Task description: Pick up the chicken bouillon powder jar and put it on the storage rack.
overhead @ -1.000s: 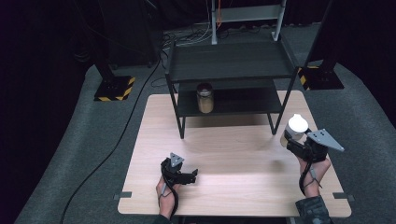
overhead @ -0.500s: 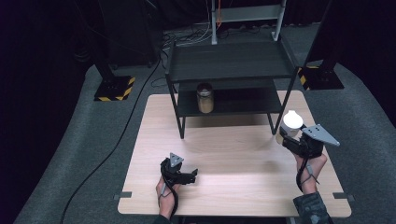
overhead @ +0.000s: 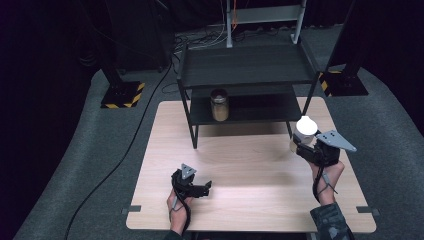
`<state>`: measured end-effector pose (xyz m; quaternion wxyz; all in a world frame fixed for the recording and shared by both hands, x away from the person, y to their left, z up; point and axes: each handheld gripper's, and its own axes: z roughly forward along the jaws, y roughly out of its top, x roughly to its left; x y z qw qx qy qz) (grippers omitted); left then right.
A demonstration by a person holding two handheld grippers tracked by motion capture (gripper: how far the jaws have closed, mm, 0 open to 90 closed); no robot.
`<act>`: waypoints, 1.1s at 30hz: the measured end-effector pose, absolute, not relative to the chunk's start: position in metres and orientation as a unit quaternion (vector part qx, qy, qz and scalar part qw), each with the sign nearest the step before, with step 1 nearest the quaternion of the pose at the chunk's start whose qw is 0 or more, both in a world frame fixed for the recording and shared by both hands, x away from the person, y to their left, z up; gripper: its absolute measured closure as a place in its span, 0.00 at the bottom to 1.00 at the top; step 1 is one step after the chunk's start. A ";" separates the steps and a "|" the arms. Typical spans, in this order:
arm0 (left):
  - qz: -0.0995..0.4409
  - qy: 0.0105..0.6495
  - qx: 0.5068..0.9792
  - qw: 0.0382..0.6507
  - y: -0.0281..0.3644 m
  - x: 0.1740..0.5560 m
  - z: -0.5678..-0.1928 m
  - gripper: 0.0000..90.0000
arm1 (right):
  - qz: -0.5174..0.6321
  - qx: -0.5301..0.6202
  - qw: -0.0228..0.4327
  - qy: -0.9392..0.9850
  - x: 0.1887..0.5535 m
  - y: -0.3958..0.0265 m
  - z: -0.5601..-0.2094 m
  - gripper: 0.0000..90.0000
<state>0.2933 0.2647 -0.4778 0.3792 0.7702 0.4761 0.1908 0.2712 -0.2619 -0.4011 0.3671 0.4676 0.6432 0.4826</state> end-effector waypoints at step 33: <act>0.187 0.473 0.771 0.384 0.267 0.294 -0.478 0.00 | 0.486 0.448 0.361 0.658 0.290 -0.248 -0.374 0.33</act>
